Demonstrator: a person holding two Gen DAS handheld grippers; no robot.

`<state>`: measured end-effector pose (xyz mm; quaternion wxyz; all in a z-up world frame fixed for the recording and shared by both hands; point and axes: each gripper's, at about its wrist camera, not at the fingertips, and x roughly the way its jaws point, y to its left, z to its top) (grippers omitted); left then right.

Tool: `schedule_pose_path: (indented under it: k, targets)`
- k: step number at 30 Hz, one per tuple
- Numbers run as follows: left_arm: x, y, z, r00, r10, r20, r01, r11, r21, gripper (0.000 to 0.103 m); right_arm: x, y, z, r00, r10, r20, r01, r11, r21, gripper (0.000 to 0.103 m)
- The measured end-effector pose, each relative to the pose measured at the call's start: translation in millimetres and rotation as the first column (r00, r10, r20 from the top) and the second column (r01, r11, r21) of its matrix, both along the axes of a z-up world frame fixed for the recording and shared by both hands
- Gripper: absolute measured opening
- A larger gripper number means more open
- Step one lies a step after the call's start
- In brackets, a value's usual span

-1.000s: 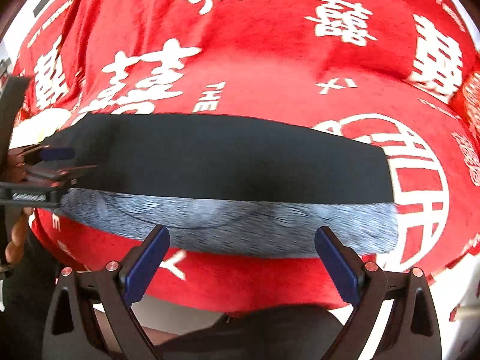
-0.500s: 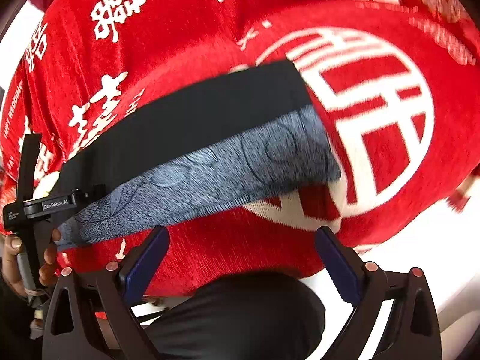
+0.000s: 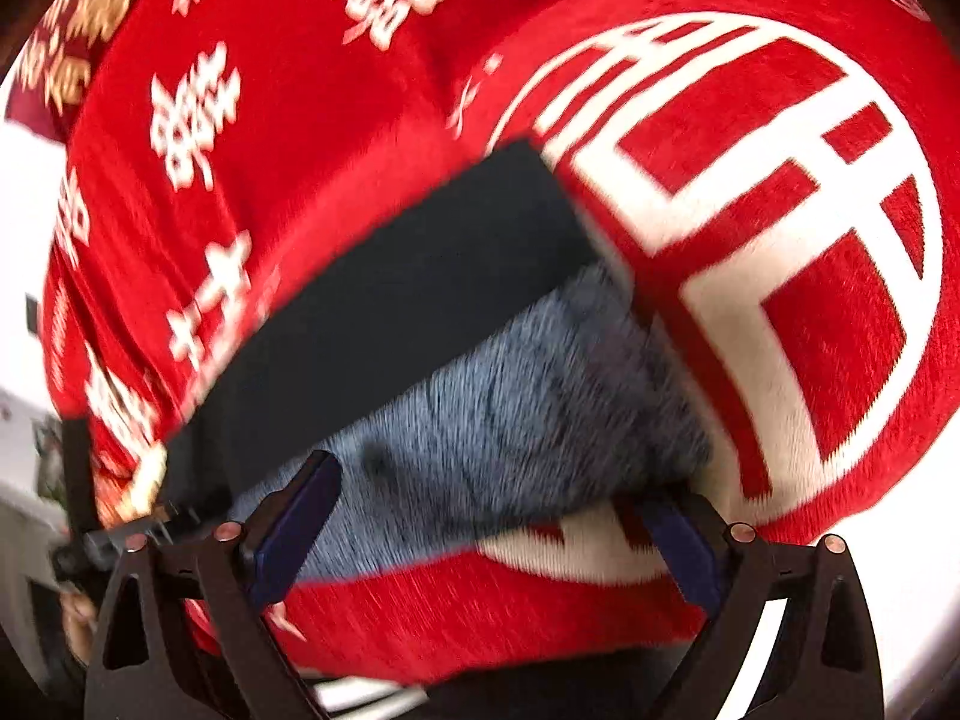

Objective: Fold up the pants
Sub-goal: 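Grasp the bunched patterned cuffs with the right gripper and lift them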

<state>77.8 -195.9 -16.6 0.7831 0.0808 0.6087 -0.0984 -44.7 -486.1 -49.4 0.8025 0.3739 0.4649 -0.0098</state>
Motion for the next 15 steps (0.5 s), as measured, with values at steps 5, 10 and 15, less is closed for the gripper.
schedule_pose_path:
  k: [5,10,15]
  targets:
    - [1,0,0,1.0,0.005,0.004,-0.005,1.0,-0.001,0.103,2,-1,2,1.0,0.02,0.022,-0.019,0.999,-0.027,0.078]
    - [1,0,1,1.0,-0.001,0.015,0.001,1.0,0.0,0.103,-3,-20,-10,0.998,-0.057,0.036,0.055,0.997,0.049,0.05]
    - [2,0,1,1.0,-0.004,0.014,0.004,1.0,-0.004,0.103,4,-16,1,0.997,-0.038,0.063,0.036,0.999,0.024,0.018]
